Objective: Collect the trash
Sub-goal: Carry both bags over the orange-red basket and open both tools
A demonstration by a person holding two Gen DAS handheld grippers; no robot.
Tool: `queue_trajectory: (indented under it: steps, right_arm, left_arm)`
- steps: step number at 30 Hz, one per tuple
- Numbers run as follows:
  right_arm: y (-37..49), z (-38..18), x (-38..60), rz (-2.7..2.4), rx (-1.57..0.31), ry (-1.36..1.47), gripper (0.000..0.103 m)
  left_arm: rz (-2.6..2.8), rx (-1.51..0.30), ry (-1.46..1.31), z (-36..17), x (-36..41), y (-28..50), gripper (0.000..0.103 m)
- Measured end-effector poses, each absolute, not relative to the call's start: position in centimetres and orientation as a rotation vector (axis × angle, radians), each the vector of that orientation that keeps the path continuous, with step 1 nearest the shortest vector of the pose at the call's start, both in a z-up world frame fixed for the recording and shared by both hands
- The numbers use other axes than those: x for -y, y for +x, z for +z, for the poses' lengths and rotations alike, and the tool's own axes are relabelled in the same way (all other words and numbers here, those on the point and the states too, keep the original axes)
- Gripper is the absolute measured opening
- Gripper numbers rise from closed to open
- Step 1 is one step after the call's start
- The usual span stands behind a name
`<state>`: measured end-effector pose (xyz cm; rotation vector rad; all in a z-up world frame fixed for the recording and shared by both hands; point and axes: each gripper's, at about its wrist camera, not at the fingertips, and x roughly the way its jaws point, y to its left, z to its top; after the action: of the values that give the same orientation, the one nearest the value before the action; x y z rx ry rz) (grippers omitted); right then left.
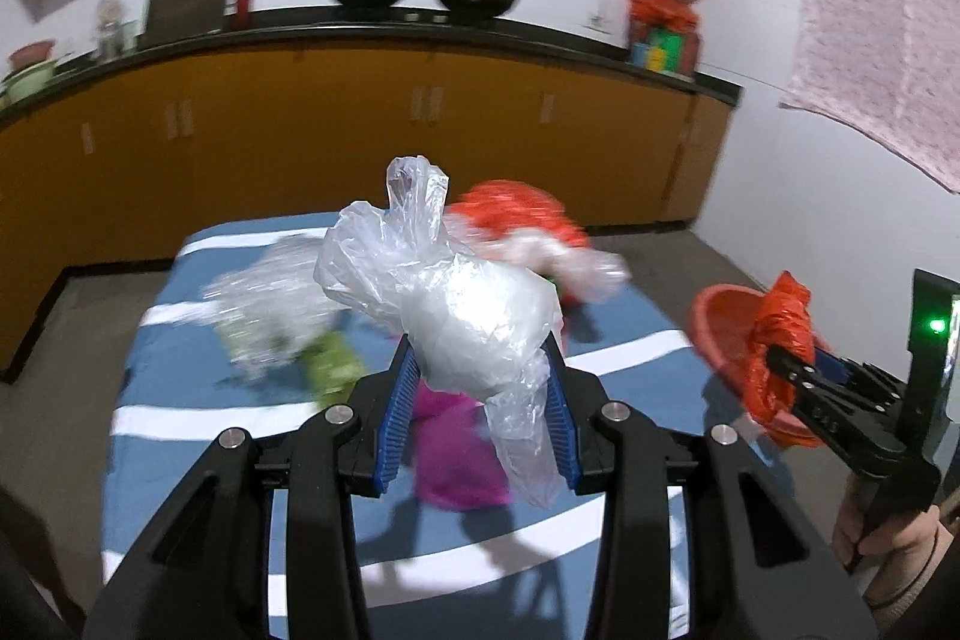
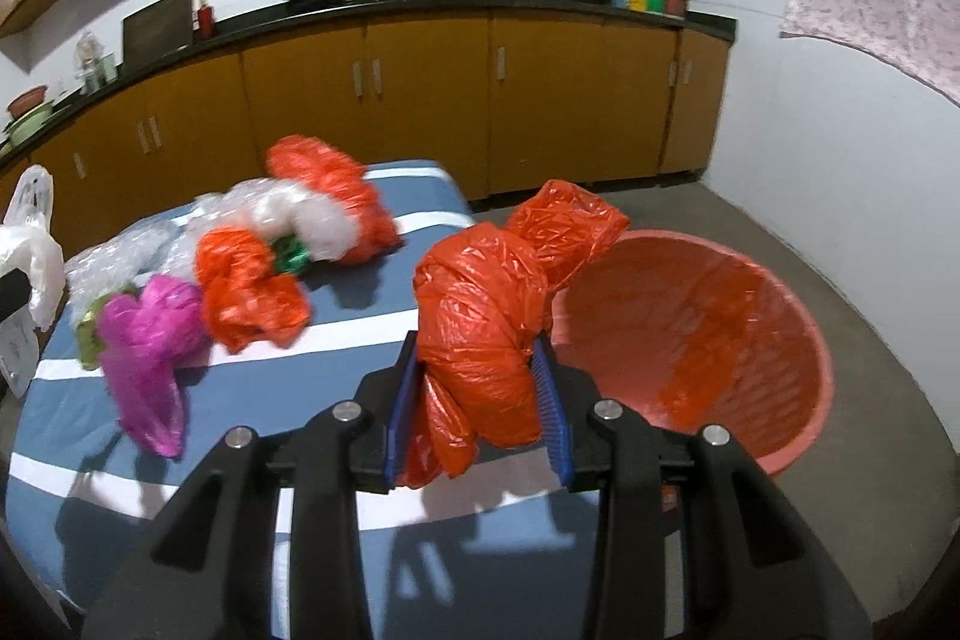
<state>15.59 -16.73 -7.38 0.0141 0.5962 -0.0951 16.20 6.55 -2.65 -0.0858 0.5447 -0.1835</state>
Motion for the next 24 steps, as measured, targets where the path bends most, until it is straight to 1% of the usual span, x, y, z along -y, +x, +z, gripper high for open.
queue_trajectory:
  steps: [13,24]
  right_arm:
    - [14.6,-6.7,25.9,-0.237,-0.584,0.007,0.036]
    - [16.4,-7.1,30.5,-0.257,-0.593,-0.004,0.036]
  left_arm:
    - [-0.448,-0.566,-0.025,-2.7,7.0,20.2,0.04]
    - [-0.553,-0.635,0.028,-4.8,14.8,23.8,0.04]
